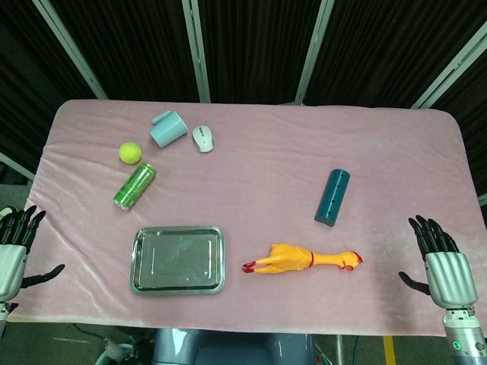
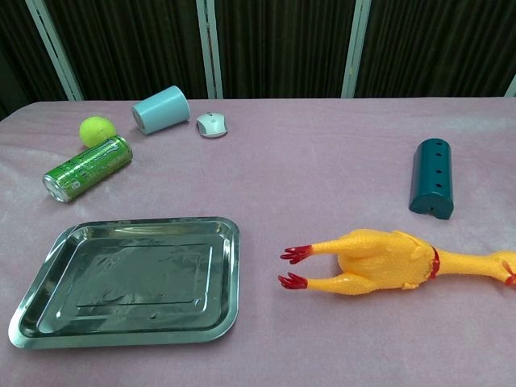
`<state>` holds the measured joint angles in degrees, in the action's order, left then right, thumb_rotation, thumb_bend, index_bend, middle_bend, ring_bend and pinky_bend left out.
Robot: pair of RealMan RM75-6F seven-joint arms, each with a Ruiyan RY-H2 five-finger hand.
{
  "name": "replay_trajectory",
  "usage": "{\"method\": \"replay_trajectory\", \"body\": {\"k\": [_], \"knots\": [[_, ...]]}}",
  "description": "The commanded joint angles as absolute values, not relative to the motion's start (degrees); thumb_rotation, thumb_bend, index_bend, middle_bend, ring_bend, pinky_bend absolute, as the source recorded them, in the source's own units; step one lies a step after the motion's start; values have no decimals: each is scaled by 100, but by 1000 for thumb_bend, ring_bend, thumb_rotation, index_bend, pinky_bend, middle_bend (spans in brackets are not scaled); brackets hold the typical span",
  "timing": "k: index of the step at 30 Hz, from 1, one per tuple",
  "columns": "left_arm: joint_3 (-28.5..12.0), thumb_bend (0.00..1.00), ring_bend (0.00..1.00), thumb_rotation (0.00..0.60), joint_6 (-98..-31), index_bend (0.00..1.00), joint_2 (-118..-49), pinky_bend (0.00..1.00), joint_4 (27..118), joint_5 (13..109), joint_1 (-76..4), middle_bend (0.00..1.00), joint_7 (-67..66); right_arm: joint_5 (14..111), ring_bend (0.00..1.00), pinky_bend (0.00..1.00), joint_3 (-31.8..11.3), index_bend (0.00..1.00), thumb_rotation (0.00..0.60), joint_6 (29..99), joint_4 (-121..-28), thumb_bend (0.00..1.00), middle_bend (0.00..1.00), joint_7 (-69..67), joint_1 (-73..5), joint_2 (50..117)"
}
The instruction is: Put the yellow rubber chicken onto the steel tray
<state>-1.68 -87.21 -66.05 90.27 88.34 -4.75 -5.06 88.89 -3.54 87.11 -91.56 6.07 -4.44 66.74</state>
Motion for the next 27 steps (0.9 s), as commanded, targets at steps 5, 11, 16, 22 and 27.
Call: {"method": "replay_trajectory", "body": {"k": [5, 11, 16, 22, 27], "knots": [[-101, 0, 0, 600, -8613, 0, -6602, 0, 9086, 8912, -520, 0, -485, 8920, 88, 220, -376, 0, 600, 8699, -9107, 124, 89, 540, -485, 6705], [-73, 0, 0, 600, -8637, 0, -6569, 0, 9168, 8993, -525, 0, -541, 9007, 88, 221, -342, 0, 600, 8615, -9055, 124, 89, 465, -552, 6712], [-66, 0, 0, 600, -8703, 0, -6533, 0, 9216, 9002, -486, 0, -539, 9113, 93, 223, -285, 0, 600, 8614, -9037, 124, 90, 365, -563, 6690], [-72, 0, 0, 600, -8800, 0, -6477, 0, 9277, 9073, -465, 0, -507, 9323, 108, 238, -143, 21, 600, 8462, -9033, 124, 111, 282, -644, 6666], [-110, 0, 0, 600, -8844, 0, -6395, 0, 9374, 9127, -490, 0, -495, 9565, 123, 247, 29, 80, 600, 8165, -9085, 124, 133, 212, -807, 6671]]}}
